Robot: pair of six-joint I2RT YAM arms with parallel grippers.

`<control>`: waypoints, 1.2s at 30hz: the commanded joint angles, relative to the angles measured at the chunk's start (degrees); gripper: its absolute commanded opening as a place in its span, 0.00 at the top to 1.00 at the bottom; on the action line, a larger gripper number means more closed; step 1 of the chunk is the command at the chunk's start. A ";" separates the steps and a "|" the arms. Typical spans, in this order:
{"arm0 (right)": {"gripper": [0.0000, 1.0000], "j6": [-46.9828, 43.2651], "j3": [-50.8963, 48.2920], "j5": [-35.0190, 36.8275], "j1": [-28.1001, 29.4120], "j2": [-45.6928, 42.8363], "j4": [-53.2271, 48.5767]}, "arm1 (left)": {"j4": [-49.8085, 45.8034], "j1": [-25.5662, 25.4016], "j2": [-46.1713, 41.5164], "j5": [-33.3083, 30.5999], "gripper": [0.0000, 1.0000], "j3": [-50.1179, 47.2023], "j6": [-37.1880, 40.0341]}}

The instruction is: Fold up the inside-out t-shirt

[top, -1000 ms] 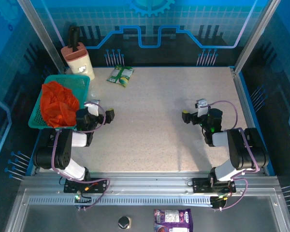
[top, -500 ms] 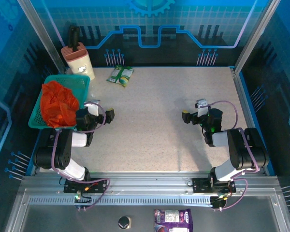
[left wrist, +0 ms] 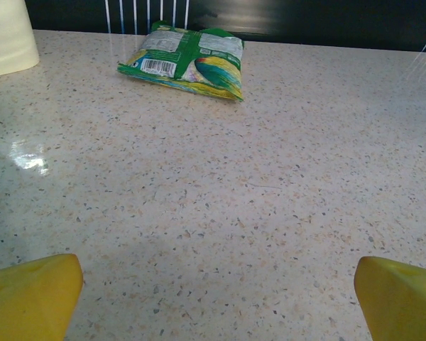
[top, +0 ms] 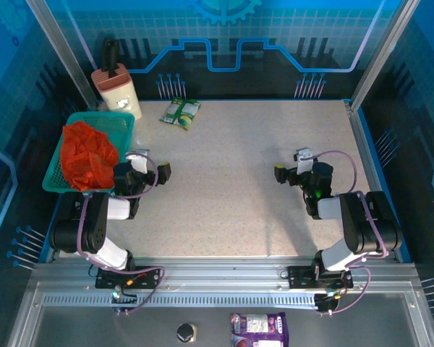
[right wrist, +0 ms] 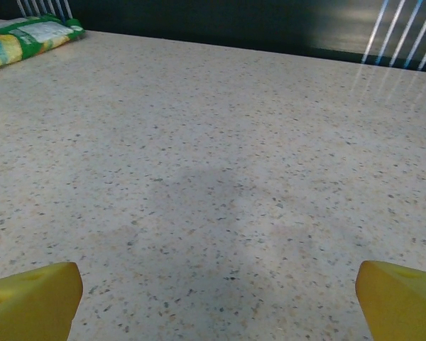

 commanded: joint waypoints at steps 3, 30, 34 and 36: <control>0.00 0.96 3.64 6.92 0.84 -4.05 -7.67 | -10.70 -1.09 -7.75 -7.57 0.01 3.40 -0.19; 0.00 8.05 11.08 5.86 3.32 -15.23 -27.80 | -77.97 10.30 -6.29 -35.56 0.01 41.35 -29.86; 0.00 7.74 11.82 5.96 3.98 -15.19 -28.95 | -79.39 14.72 -3.98 -31.98 0.01 43.86 -30.78; 0.00 7.69 12.04 6.00 4.50 -15.16 -29.18 | -81.62 17.16 -1.14 -30.38 0.02 46.82 -31.42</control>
